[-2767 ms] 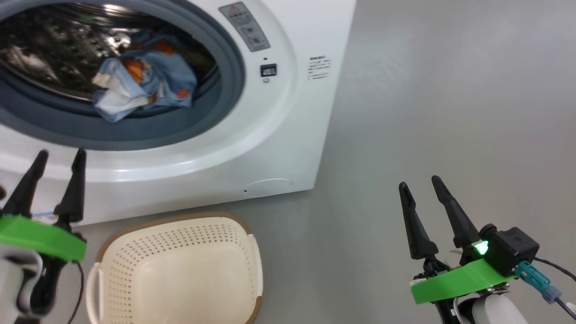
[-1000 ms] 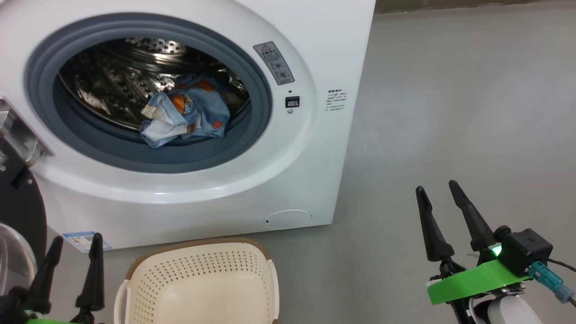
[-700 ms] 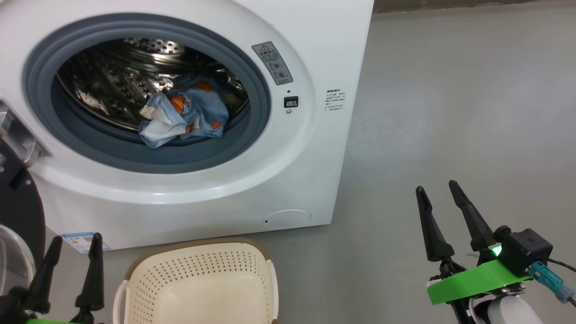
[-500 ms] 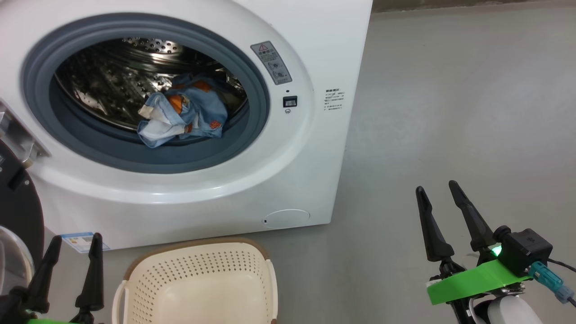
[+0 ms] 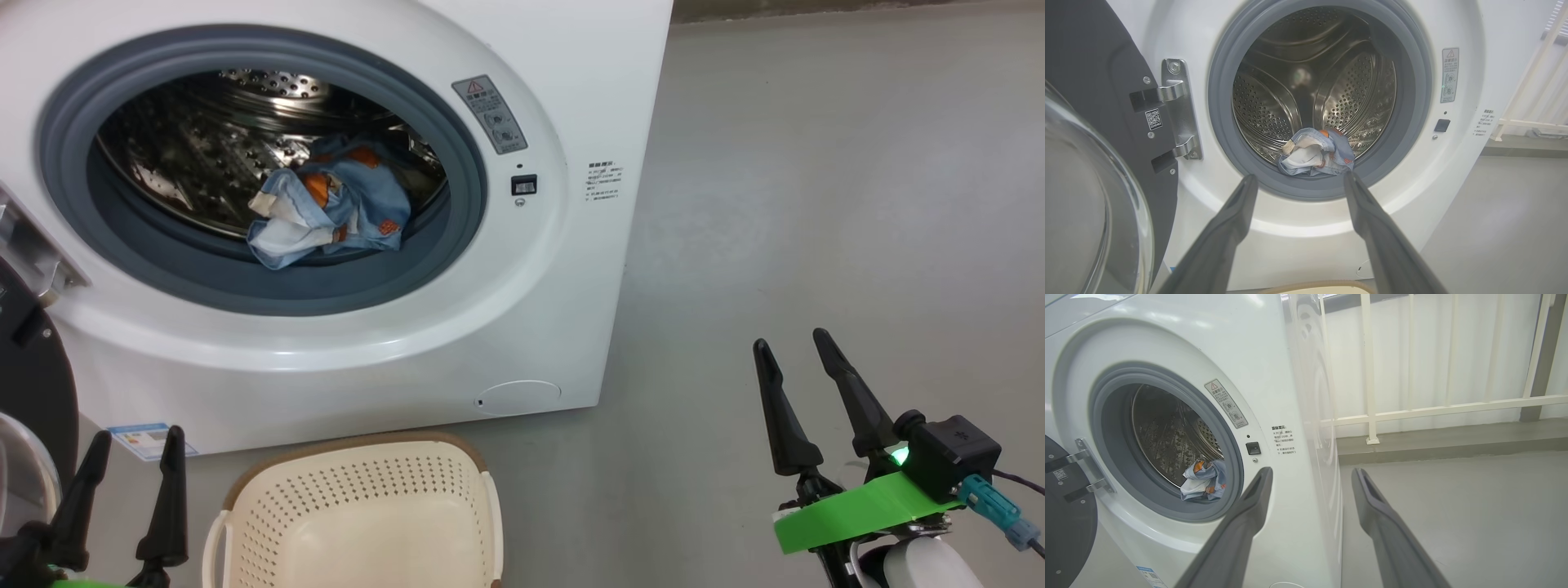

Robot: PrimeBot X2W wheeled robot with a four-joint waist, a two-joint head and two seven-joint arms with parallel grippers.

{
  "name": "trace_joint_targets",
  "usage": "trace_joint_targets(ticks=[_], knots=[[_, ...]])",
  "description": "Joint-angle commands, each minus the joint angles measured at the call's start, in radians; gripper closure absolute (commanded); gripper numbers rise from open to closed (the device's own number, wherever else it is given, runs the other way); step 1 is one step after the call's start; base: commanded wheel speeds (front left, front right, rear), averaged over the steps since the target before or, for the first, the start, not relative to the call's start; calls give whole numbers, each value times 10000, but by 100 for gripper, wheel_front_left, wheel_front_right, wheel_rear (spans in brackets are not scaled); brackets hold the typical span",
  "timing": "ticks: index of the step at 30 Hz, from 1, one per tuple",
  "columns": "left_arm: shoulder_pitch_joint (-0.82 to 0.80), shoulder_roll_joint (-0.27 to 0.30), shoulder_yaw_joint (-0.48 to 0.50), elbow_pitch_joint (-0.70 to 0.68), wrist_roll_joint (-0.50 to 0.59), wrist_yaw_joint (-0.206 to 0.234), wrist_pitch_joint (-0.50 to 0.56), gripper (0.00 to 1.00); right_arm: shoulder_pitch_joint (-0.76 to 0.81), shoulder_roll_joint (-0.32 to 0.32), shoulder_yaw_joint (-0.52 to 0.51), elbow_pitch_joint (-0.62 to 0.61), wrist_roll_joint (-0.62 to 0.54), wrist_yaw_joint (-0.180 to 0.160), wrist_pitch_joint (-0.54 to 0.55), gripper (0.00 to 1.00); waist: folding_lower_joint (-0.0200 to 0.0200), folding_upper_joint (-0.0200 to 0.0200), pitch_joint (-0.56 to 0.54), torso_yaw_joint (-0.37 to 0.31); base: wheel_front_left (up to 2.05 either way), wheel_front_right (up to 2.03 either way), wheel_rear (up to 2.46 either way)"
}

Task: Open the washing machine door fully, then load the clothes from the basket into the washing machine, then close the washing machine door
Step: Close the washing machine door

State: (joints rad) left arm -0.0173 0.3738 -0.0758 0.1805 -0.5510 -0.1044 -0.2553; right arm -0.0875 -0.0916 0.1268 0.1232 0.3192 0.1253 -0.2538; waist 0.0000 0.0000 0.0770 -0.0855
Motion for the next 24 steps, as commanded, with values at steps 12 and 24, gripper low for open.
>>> trace_joint_targets(ticks=[12, 24], knots=[[-300, 136, 446, -151, -3, 12, -65, 0, -6, -71, 270, -193, 162, 54, -80, 0, 0, 0, -62, 18, -91, 91, 0], [-308, 123, 376, -121, -176, 6, -46, 0, -13, -66, 211, -172, 194, 54, -80, 0, 0, 0, -102, 44, -167, 167, 0]])
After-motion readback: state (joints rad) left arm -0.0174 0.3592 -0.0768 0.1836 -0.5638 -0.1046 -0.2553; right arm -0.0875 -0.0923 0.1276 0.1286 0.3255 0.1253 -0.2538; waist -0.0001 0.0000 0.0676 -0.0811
